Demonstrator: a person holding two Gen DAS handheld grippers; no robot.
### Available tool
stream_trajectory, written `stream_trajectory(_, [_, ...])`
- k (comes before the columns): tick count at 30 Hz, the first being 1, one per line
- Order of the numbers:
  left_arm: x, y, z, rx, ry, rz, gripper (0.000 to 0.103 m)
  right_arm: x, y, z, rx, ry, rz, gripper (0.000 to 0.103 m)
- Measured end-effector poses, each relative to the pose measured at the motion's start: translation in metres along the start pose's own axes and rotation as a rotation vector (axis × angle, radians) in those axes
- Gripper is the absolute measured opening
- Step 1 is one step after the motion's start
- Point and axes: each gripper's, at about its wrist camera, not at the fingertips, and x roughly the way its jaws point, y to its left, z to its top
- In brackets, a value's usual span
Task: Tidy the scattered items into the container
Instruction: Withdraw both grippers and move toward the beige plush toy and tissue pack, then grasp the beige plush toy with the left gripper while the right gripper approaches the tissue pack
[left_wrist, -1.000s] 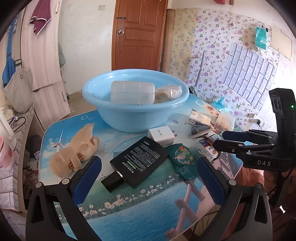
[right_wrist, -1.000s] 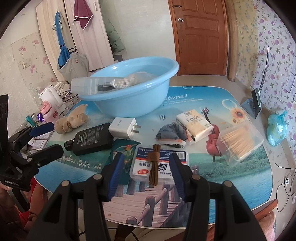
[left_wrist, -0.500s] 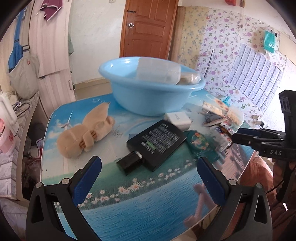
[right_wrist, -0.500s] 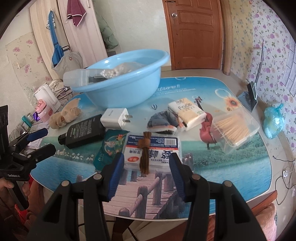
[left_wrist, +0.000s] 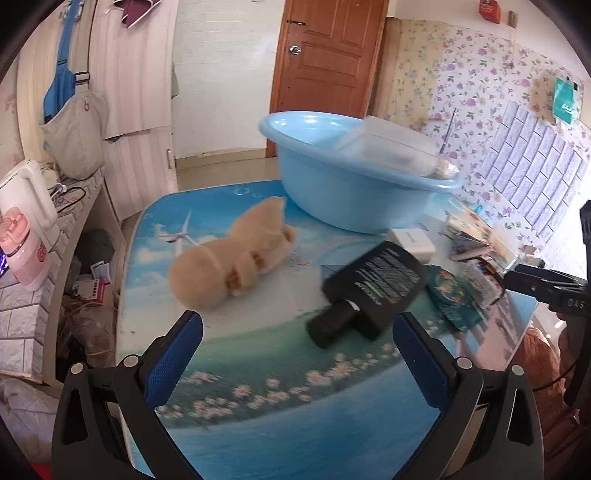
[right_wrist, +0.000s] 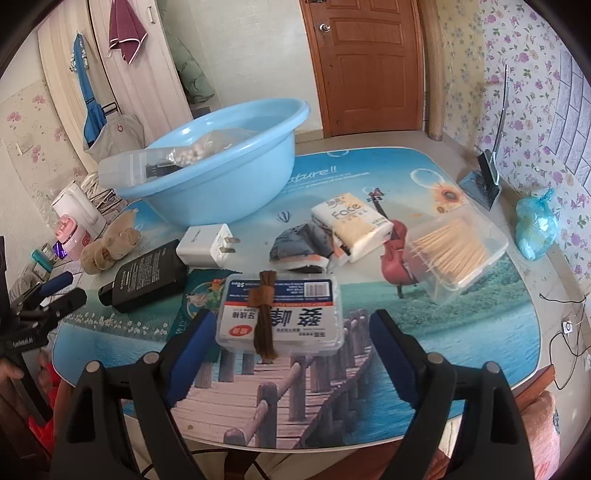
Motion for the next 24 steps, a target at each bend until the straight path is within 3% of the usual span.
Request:
stream_trajectory(10, [0.012,0.028,0.022,0.016,-0.015,0.046,0.103,0.012,0.012,0.002,-0.037,0.025,-0.017,0.088])
stream_trajectory(24, [0.064,0.042,0.039,0.031,0.091,0.011,0.102,0.030,0.013,0.011,-0.001,0.071,-0.058,0.088])
